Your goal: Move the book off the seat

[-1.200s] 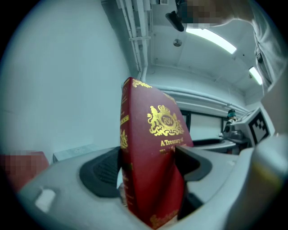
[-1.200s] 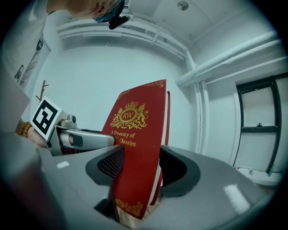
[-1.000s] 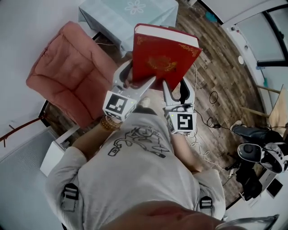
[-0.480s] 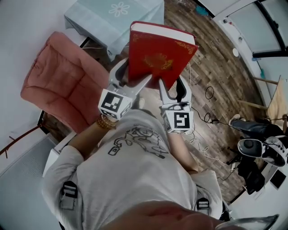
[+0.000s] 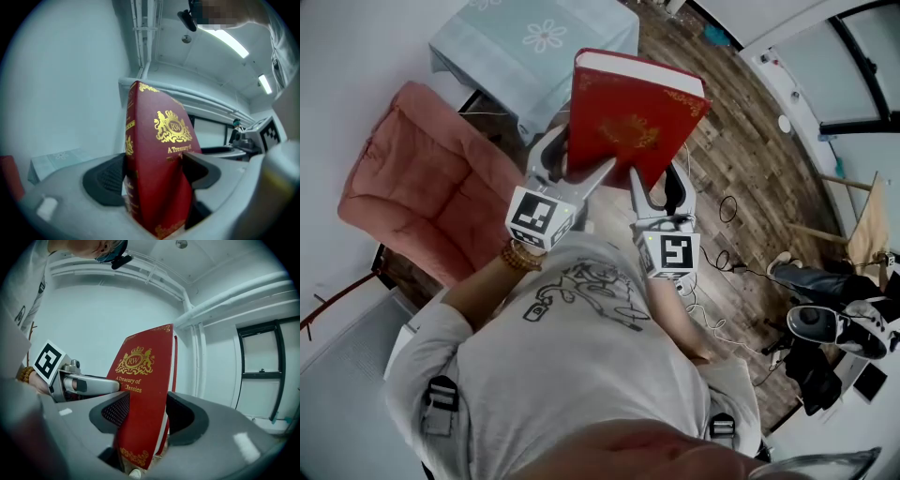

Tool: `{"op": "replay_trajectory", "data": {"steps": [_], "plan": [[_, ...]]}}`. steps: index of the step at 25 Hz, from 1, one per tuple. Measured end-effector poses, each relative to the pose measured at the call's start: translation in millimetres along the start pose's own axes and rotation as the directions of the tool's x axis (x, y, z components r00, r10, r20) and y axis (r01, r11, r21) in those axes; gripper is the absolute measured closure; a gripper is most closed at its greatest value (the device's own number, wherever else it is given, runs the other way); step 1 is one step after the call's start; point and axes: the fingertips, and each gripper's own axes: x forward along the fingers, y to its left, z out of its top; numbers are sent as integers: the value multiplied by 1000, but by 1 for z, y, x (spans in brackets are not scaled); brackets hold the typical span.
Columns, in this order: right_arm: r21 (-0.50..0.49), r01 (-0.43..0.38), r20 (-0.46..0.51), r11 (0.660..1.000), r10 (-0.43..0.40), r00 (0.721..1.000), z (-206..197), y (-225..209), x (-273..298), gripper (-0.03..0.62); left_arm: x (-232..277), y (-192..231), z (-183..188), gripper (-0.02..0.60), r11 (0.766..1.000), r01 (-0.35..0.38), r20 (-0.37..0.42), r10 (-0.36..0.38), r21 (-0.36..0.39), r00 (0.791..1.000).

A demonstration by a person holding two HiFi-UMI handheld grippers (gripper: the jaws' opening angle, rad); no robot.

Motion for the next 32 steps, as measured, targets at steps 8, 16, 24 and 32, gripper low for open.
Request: {"op": "replay_trajectory", "data": {"steps": [8, 16, 24, 32], "plan": [[-20, -47, -18, 999, 47, 999, 0, -21, 116, 347, 60, 98, -2, 216, 999, -40, 14, 40, -33, 999], [-41, -125, -28, 991, 124, 992, 26, -31, 238, 347, 108, 204, 22, 216, 991, -119, 27, 121, -67, 992], [-58, -265, -51, 963, 262, 964, 47, -10, 342, 347, 117, 301, 40, 218, 962, -254, 26, 258, -103, 966], [-70, -423, -83, 903, 417, 905, 49, 40, 405, 347, 83, 367, 37, 218, 899, -412, 15, 418, -150, 908]]}}
